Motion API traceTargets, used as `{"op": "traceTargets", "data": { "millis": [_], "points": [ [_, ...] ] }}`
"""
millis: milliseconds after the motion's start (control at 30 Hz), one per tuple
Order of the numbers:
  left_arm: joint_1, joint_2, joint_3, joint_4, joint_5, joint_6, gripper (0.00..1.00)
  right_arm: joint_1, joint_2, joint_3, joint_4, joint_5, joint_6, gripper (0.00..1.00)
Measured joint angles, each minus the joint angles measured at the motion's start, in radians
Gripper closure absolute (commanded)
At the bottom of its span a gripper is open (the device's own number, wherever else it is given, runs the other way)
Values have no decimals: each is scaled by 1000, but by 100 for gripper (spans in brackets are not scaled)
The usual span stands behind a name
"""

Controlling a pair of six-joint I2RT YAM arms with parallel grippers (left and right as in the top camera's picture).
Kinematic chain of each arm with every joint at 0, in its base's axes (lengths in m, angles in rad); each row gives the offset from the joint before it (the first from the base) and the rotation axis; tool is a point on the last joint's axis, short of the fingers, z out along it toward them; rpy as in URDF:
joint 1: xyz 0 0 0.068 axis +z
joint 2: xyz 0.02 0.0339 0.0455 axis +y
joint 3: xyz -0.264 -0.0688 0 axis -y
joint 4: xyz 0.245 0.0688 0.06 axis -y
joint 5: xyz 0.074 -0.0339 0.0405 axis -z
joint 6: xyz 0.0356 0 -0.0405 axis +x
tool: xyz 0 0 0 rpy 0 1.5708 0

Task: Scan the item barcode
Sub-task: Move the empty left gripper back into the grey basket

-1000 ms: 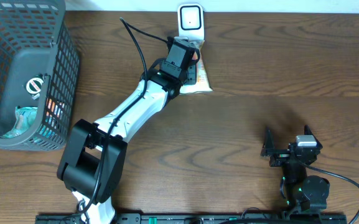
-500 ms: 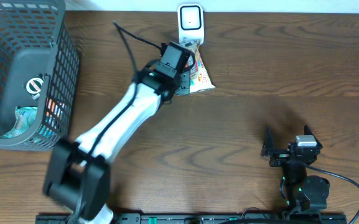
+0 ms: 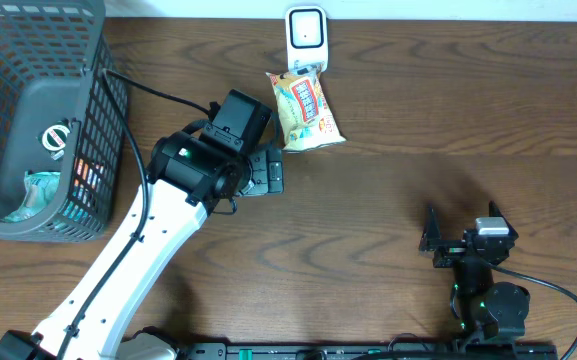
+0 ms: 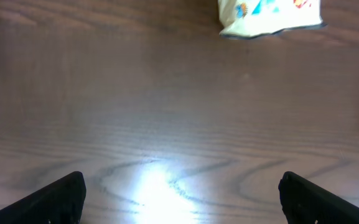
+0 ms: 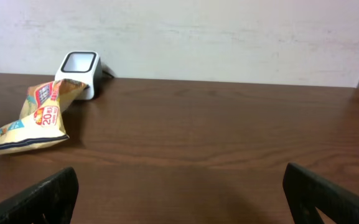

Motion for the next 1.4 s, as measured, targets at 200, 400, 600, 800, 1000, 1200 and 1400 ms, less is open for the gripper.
{"op": "traceTargets", "data": {
  "millis": [200,400,600,800,1000,1200,1400],
  "points": [
    [0,2,-11,-26,5,-20,2,0,0,0,0,0,0,1],
    [0,2,-13,-23,77,-24,5,0,0,0,0,0,0,1],
    [0,2,-13,-26,136,-27,5,0,0,0,0,0,0,1],
    [0,2,-13,-31,154,-27,4,0,0,0,0,0,0,1],
    [0,2,-13,-25,157,-27,4,0,0,0,0,0,0,1],
    [1,2,-13,2,135,-28,4,0,0,0,0,0,0,1],
    [65,2,-13,27,140,-47,4,0,0,0,0,0,0,1]
  ]
}}
